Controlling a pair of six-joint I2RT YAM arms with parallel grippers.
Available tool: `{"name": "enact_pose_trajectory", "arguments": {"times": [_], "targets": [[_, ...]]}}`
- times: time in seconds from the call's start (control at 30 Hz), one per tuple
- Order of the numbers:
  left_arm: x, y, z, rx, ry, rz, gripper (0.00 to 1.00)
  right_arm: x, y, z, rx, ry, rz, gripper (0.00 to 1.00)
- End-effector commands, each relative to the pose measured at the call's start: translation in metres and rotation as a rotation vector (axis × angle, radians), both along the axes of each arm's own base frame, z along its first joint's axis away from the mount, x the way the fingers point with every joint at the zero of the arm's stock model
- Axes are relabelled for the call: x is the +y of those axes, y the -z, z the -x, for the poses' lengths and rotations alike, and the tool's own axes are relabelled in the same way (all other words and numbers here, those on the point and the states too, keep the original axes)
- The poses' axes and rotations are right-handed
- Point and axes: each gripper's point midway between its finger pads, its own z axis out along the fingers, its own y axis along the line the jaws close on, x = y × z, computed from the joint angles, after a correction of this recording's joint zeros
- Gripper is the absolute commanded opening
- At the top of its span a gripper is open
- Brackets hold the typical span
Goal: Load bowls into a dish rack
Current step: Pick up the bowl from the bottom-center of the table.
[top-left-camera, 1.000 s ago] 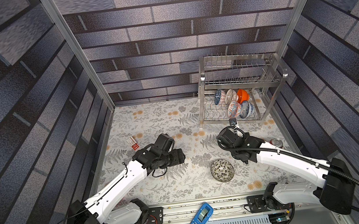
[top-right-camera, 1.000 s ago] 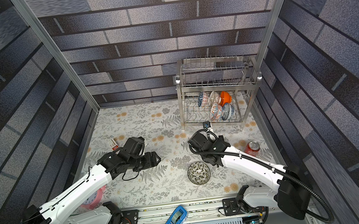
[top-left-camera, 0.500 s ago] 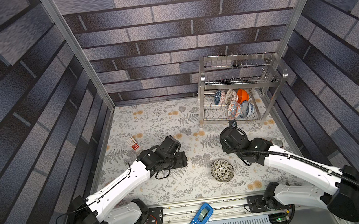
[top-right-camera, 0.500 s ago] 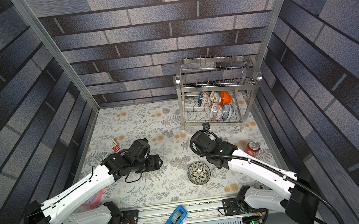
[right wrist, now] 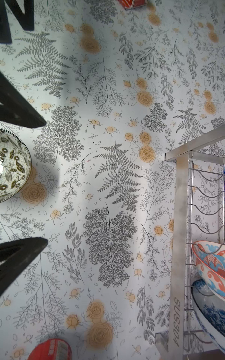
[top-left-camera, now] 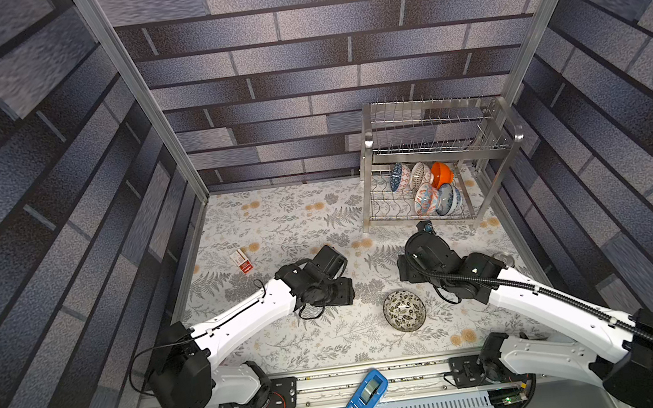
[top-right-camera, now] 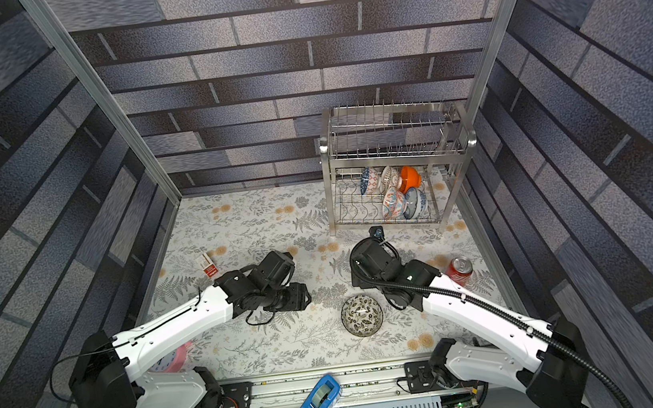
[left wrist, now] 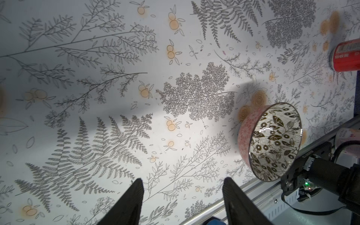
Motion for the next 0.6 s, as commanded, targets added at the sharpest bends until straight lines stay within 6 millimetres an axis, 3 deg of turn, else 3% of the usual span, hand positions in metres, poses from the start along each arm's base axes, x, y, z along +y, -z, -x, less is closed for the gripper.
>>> {"name": "enact_pose_trajectory", "arguments": {"times": [0.0,0.37,0.57], "targets": [[-0.029,-0.013,0.0,-0.021,0.098,0.059,0.62,-0.003,0.001,0.01,0.012,0.021,-0.053,0.92],[-0.091,0.009,0.025,0.042,0.232,0.051,0.53,-0.03,0.011,0.03,0.014,0.089,-0.096,0.95],[-0.108,0.025,0.032,0.076,0.274,0.003,0.46,-0.04,0.013,0.037,0.013,0.107,-0.1,0.95]]}}
